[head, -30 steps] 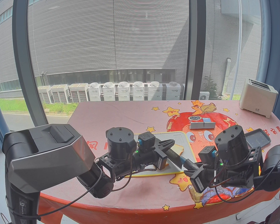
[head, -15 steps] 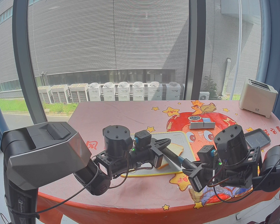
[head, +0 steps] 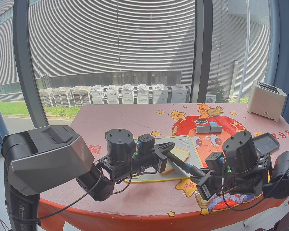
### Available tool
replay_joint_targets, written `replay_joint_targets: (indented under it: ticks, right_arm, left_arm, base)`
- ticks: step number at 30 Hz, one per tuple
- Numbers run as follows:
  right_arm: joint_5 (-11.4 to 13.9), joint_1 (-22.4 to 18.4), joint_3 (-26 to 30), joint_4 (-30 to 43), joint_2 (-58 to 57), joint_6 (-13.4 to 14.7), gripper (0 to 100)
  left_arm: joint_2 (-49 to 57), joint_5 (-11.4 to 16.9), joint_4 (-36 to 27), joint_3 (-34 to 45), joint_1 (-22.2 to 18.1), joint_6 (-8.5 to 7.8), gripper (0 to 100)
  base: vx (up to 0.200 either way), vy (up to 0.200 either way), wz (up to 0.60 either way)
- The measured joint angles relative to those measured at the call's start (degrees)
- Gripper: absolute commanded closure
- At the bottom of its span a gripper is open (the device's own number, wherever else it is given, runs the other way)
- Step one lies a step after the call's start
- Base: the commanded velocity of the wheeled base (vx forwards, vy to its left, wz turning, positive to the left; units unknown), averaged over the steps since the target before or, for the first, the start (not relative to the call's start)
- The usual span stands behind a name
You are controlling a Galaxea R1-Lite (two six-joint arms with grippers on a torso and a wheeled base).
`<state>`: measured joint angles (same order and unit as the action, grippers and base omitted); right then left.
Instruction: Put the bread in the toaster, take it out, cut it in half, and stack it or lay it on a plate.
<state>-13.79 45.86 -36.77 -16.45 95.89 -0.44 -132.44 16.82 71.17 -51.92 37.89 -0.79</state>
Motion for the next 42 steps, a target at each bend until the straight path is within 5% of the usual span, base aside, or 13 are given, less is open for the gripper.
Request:
replay_joint_targets:
  ticks: [12,42]
  right_arm:
    - [-0.02,0.05,0.5,3.21,-1.95,0.01,100]
    - [-1.56,-0.77,-1.96,3.04,-0.13,1.78,100]
  left_arm:
    - [0.29,0.09,-0.01,0.11,2.16,0.0,100]
    - [18.97,-0.02,-0.99,4.24,-7.27,0.93,100]
  base:
    - [0.0,0.0,0.0]
    - [0.0,0.0,0.0]
